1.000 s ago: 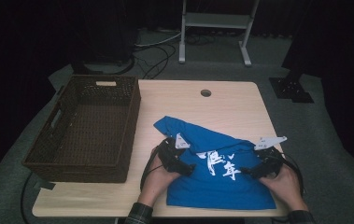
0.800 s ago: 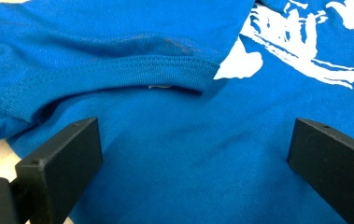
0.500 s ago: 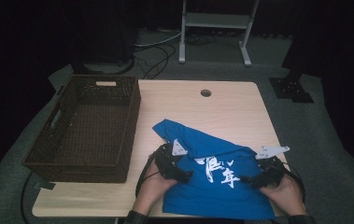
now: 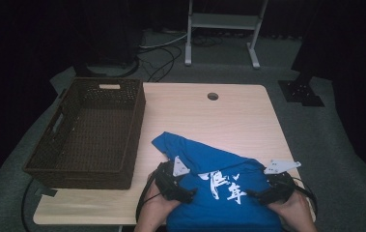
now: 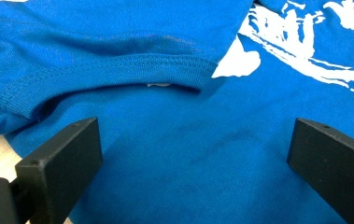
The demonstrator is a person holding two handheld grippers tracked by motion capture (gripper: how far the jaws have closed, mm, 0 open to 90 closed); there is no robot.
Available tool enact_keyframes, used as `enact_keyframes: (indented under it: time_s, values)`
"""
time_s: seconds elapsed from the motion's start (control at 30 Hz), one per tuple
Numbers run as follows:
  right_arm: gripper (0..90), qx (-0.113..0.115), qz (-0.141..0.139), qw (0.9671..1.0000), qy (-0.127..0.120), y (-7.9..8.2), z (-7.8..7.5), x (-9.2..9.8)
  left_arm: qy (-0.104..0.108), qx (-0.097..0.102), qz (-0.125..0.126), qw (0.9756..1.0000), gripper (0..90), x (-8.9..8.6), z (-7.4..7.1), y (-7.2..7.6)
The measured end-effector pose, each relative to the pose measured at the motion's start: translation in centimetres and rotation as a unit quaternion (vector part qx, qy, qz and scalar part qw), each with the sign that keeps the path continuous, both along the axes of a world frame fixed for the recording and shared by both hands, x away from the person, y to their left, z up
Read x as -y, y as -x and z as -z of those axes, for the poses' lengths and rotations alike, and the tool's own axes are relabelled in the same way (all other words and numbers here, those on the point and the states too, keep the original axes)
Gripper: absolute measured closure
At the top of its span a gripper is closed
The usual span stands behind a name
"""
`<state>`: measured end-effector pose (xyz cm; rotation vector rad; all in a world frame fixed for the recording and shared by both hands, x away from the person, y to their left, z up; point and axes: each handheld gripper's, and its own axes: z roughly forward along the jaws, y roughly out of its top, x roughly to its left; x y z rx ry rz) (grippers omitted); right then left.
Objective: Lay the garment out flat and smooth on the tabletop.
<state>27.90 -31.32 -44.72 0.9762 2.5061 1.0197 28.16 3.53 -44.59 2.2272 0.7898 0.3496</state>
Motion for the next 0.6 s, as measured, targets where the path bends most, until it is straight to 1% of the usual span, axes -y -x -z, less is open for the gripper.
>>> enact_keyframes:
  time_s: [0.03,0.13,0.17,0.2,0.3,0.37,0.5,0.6]
  values:
    - [0.0,-0.001,0.000,1.0000,-0.001,0.0,0.0,0.0,0.000,0.000,0.000,1.0000,2.4,0.0,0.0,0.0]
    - [0.2,-0.018,0.000,0.9998,-0.011,-0.3,-0.3,0.2,0.000,0.000,0.000,1.0000,2.4,0.0,0.0,0.0]
    - [0.2,-0.027,0.001,0.9996,-0.008,-0.4,-0.5,0.2,0.000,0.000,0.000,1.0000,2.4,0.0,0.0,0.0]
    - [0.2,-0.027,0.001,0.9996,-0.003,-0.5,-0.6,0.2,0.000,0.000,0.000,1.0000,2.4,0.0,0.0,0.0]
    - [0.2,-0.023,0.001,0.9997,-0.008,-0.7,-1.2,0.0,0.000,0.000,-0.001,1.0000,2.3,0.0,0.0,0.0]
    - [0.2,-0.011,-0.002,0.9999,-0.008,-0.7,-1.7,-0.3,0.001,0.000,-0.001,1.0000,2.4,0.0,0.0,0.0]
    - [0.1,0.002,-0.012,0.9999,-0.012,-1.1,-2.5,-1.1,0.000,0.000,-0.001,1.0000,2.4,0.0,0.0,0.0]
    - [0.2,0.007,-0.019,0.9997,-0.013,-1.5,-3.0,-2.0,0.000,0.000,-0.001,1.0000,2.3,0.0,0.0,0.0]
